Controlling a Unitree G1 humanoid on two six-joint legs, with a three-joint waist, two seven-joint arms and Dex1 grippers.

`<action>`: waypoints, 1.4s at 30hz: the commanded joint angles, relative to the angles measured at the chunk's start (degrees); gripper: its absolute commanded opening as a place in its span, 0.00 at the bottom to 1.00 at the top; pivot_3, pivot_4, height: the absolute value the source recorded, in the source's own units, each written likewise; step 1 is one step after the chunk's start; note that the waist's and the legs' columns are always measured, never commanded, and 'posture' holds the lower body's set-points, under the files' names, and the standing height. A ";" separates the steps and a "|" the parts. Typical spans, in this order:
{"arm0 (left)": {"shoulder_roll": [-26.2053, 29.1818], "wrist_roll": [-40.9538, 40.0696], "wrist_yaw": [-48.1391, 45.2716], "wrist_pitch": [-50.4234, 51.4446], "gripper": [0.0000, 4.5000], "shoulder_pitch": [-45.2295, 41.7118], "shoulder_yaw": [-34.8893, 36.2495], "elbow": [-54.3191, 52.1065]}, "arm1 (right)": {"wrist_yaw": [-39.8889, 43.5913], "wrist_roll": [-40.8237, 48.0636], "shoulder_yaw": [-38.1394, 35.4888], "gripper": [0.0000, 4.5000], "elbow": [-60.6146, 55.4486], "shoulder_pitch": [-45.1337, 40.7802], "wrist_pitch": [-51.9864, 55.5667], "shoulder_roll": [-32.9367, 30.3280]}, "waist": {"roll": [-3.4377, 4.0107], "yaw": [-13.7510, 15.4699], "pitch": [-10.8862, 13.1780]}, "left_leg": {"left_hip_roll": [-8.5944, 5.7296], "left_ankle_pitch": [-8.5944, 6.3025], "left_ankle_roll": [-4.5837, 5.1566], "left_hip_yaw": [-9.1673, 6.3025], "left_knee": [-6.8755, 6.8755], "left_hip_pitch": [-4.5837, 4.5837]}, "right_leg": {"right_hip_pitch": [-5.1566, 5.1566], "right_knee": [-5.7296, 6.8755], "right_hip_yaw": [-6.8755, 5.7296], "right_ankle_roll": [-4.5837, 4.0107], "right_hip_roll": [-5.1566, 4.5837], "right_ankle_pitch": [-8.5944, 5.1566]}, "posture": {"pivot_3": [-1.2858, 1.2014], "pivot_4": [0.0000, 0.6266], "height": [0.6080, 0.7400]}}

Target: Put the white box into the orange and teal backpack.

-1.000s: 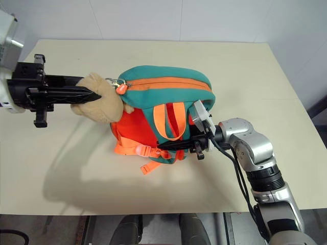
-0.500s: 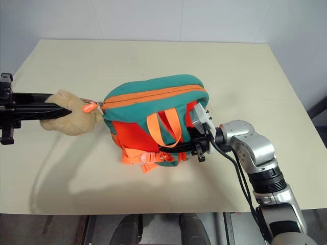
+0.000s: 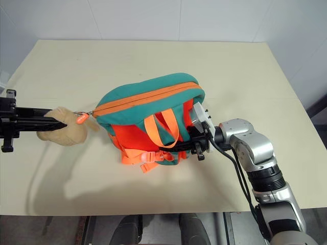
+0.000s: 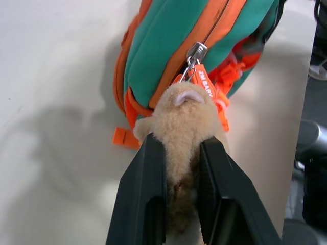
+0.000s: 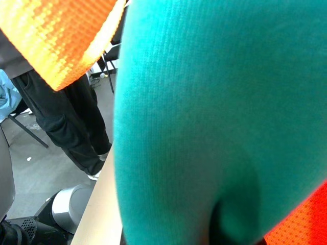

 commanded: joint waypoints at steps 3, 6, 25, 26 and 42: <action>1.17 7.75 -1.25 -6.21 0.09 -1.88 -8.13 4.53 | 0.09 0.44 -0.86 0.00 -0.69 0.00 -0.17 -0.13 | 0.00 0.00 0.00 | 0.00 0.00 0.00 0.02 0.00 0.00 | -0.01 0.02 0.01 0.00 0.00 0.00 | 0.52 0.24 1.00; -0.41 8.25 -1.65 -6.90 0.09 -4.90 -12.20 4.50 | -0.18 1.34 -1.24 0.00 -1.83 0.19 0.34 0.19 | 0.00 0.09 0.00 | 0.00 0.00 0.00 0.02 0.02 -0.01 | -0.02 0.05 0.01 0.00 0.00 0.00 | 0.52 0.24 1.00; -10.91 21.06 -3.06 -12.29 0.09 -15.02 -28.03 10.75 | -8.72 13.24 -3.38 0.00 -13.87 1.87 9.11 3.88 | -0.01 0.21 -0.01 | 0.00 0.03 0.00 0.00 0.19 0.00 | -0.07 0.38 0.01 -0.01 0.02 -0.02 | 0.52 0.24 1.00; -11.29 21.89 -3.23 -12.79 0.09 -15.24 -28.41 11.30 | -8.89 13.41 -3.40 0.00 -13.95 1.86 9.19 3.84 | -0.01 0.19 -0.01 | 0.00 0.03 0.00 0.00 0.19 0.00 | -0.07 0.37 0.01 -0.01 0.01 -0.01 | 0.52 0.24 1.00; -17.76 22.07 -0.71 -20.08 0.39 -12.90 -19.58 12.67 | -8.66 11.71 -3.31 0.15 -13.46 2.26 8.86 0.09 | -0.01 0.35 -0.01 | 0.01 0.04 0.01 -0.02 0.28 -0.01 | -0.08 0.47 0.01 -0.01 0.01 -0.01 | 0.52 0.24 1.00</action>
